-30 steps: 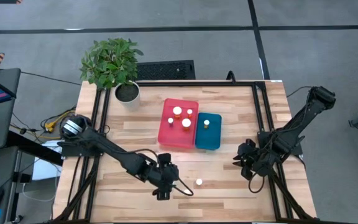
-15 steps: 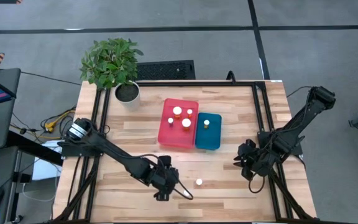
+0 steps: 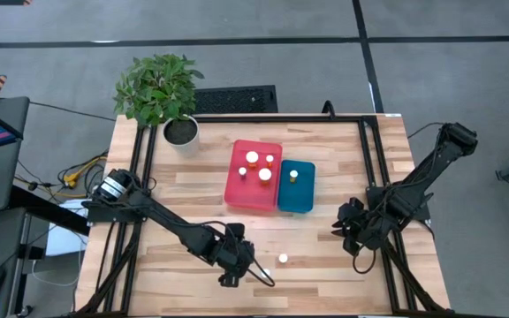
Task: Pick and place medicine bottles into bin by pill shape (circle, oval)
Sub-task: Put the green pill bottle into the blue bin
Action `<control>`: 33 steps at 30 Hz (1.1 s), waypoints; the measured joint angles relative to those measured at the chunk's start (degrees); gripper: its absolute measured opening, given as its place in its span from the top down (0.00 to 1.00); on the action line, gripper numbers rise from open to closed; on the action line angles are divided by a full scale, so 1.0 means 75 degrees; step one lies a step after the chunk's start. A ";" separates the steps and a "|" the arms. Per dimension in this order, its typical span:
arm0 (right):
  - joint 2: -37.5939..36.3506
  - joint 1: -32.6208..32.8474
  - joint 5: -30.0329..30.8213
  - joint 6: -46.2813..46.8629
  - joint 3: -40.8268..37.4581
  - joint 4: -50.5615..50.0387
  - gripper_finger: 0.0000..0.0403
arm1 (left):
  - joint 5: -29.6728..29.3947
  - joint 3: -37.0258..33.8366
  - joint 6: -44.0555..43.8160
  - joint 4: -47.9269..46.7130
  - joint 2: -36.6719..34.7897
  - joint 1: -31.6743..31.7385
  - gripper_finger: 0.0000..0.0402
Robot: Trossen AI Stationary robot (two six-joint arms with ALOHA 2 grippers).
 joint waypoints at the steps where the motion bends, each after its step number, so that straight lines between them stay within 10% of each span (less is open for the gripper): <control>1: 0.0001 0.0000 0.0000 0.0000 0.0000 0.0000 0.70 | -0.0001 0.0000 0.0031 -0.0008 0.0000 0.0000 0.44; 21: 0.0000 0.0000 0.0000 -0.0012 0.0000 -0.0001 0.70 | 0.0180 0.0000 -0.0233 -0.0041 0.0099 0.0013 0.72; 33: -0.0002 0.0000 0.0000 -0.0009 0.0000 -0.0001 0.70 | 0.0160 0.0381 -0.0530 -0.0322 0.0096 0.0081 0.72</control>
